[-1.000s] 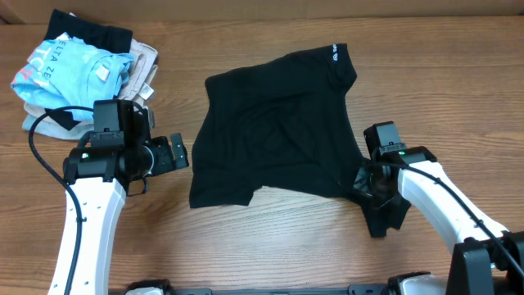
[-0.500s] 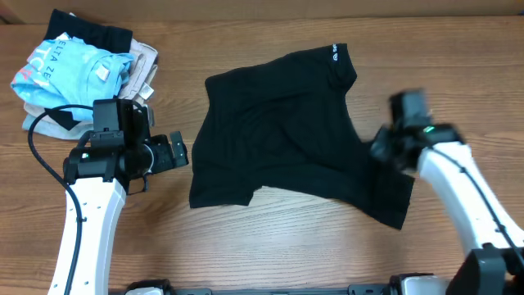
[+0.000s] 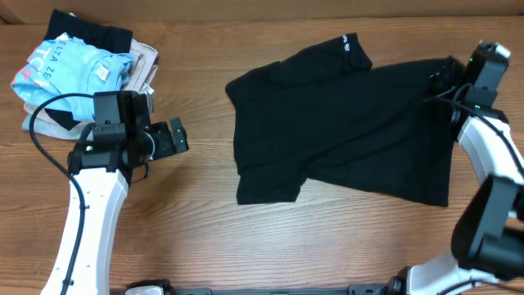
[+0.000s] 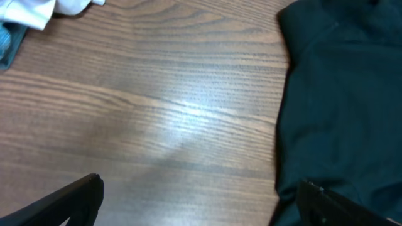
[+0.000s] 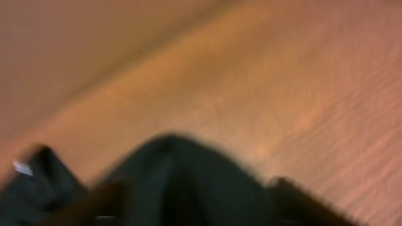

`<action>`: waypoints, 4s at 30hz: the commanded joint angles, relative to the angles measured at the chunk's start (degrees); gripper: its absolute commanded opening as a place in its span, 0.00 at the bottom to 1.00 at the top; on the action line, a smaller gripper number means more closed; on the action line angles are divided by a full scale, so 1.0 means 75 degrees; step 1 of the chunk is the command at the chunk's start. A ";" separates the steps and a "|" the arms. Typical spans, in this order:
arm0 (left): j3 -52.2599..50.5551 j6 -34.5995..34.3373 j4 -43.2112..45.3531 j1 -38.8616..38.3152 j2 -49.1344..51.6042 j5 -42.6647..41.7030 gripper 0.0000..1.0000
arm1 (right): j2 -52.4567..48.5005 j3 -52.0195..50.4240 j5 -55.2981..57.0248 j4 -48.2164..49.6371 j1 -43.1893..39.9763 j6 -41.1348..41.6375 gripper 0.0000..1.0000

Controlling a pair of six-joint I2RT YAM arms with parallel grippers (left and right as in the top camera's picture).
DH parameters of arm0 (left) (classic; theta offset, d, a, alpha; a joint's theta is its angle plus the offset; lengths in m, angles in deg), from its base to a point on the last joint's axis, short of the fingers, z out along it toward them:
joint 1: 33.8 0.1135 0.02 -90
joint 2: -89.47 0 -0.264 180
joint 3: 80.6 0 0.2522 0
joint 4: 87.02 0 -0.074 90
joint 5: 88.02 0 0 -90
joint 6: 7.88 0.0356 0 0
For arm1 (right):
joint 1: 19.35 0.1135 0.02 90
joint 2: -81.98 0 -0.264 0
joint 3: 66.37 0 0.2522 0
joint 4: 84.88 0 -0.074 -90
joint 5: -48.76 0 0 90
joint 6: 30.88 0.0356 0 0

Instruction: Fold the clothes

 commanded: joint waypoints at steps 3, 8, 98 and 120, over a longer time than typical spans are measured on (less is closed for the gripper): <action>-0.0003 0.0280 0.0303 -0.0052 0.0297 -0.0044 1.00 | 0.0597 0.0338 -0.0784 -0.1020 -0.0029 0.0402 1.00; 0.0312 0.0991 -0.0297 -0.0111 0.0297 -0.0565 1.00 | 0.1900 0.0970 -0.1547 -0.3503 -0.0029 0.0764 1.00; 0.0953 -0.4602 -0.4022 -0.2649 0.0857 0.1311 1.00 | 0.6656 -0.2346 -0.1859 -0.8979 0.0874 0.2885 1.00; -0.1953 -0.5106 -0.1824 -0.2629 0.0883 0.1230 0.81 | 0.4843 -0.3418 -0.1160 -0.7023 0.2055 0.3797 0.99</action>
